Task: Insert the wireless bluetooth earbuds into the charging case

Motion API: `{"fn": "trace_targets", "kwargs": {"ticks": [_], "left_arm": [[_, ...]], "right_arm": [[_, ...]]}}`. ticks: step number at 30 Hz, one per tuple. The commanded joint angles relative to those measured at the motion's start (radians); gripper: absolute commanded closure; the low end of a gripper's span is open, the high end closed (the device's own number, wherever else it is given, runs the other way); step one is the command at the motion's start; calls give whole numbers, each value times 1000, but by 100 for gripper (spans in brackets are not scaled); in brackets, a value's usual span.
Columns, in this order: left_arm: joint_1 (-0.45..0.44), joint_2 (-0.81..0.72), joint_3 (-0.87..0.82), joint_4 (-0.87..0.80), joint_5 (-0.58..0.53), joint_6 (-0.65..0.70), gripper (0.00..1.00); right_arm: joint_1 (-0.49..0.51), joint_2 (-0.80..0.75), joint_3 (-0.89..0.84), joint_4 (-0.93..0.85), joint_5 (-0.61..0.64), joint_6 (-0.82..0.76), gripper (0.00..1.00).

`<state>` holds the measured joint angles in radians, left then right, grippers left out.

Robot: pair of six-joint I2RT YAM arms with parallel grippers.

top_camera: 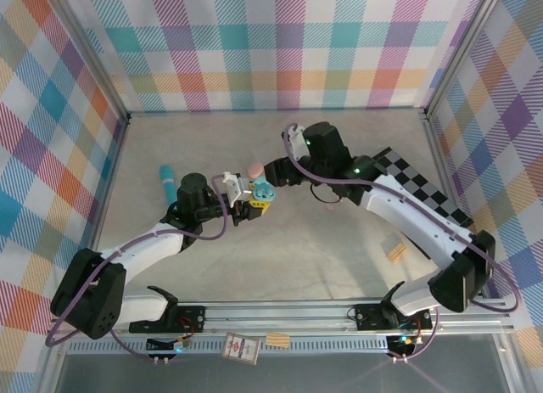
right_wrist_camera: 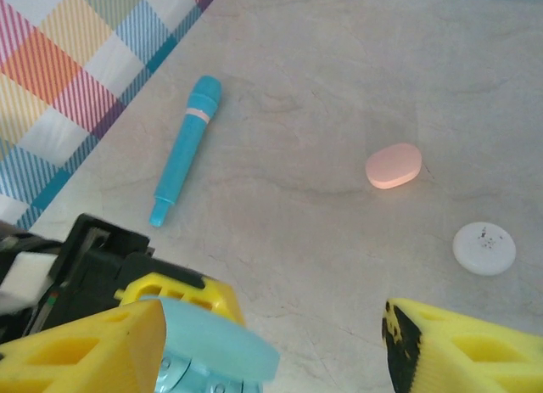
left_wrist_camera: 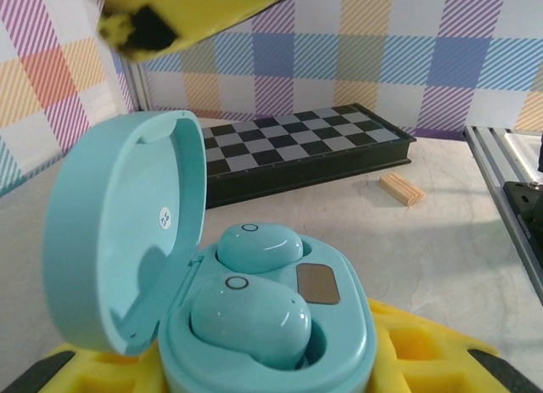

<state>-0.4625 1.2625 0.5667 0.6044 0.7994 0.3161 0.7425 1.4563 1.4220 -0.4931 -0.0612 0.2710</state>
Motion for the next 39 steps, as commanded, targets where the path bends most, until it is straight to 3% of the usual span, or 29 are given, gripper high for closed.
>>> {"fn": "trace_targets", "kwargs": {"ticks": [1,8,14,22,29,34,39], "left_arm": [[-10,-25,-8,22,5,24,70],[-10,-48,-17,27,-28,5,70],[-10,-28,-19,93,-28,-37,70],[-9,-10,-34,279,-36,-162,70],[-11,-15,-33,366,-48,-219,70],[-16,-16,-18,366,-41,-224,70],[-22,-21,-14,360,-33,-224,70]], "right_arm": [[0,43,52,-80,-15,0,31],[1,9,-12,-41,-147,-12,29],[-5,-102,-124,80,-171,70,26],[-74,-206,-356,482,-422,442,21],[-78,-170,-443,763,-564,717,22],[-78,-104,-455,923,-633,864,28],[-78,-64,-456,969,-646,914,37]]}}
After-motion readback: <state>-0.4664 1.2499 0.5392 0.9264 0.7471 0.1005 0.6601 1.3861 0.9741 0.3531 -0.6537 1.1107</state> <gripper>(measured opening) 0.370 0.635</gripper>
